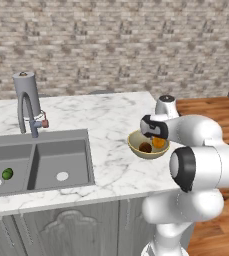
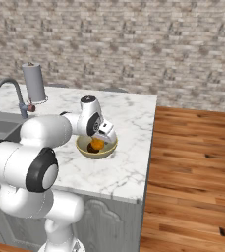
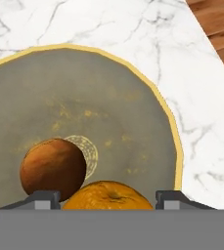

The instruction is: Pick the oranges from the cabinet and place them in one bowl. Pick the avocado from the sink and place it in the other bowl.

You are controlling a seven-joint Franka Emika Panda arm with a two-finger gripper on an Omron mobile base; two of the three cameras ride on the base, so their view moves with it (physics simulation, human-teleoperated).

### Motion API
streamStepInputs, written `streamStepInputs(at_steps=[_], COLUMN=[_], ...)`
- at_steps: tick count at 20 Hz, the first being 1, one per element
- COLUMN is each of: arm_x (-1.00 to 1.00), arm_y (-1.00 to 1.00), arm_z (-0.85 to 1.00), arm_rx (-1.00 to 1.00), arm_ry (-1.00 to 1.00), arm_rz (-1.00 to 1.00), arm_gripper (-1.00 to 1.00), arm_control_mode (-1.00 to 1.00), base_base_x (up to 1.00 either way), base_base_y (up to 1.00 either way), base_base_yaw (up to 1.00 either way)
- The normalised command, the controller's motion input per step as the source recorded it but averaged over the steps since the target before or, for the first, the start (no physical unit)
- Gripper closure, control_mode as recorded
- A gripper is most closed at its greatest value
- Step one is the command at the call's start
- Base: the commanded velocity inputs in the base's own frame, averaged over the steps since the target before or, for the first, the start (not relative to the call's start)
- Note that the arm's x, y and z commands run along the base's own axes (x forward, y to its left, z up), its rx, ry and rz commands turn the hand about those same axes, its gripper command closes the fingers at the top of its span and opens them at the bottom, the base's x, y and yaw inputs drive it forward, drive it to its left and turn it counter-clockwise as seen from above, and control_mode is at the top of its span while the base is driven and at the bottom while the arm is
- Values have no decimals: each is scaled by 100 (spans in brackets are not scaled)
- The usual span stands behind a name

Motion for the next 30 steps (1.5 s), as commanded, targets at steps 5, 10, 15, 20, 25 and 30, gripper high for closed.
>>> streamStepInputs(at_steps=[5, 10, 15, 20, 25, 30], arm_x=[2, 3, 6, 6, 7, 7], arm_y=[-1, -2, 0, 0, -2, -2], arm_z=[-9, -9, -7, -6, -6, -4], arm_rx=[0, 0, 0, 0, 0, 0], arm_ry=[0, 0, 0, 0, 0, 0], arm_rz=[-4, -4, -4, -4, -4, -4], arm_gripper=[100, 100, 100, 100, 100, 100], arm_control_mode=[-100, -100, -100, -100, -100, -100], base_base_x=[0, 0, 0, 0, 0, 0], base_base_y=[0, 0, 0, 0, 0, 0], base_base_yaw=[0, 0, 0, 0, 0, 0])
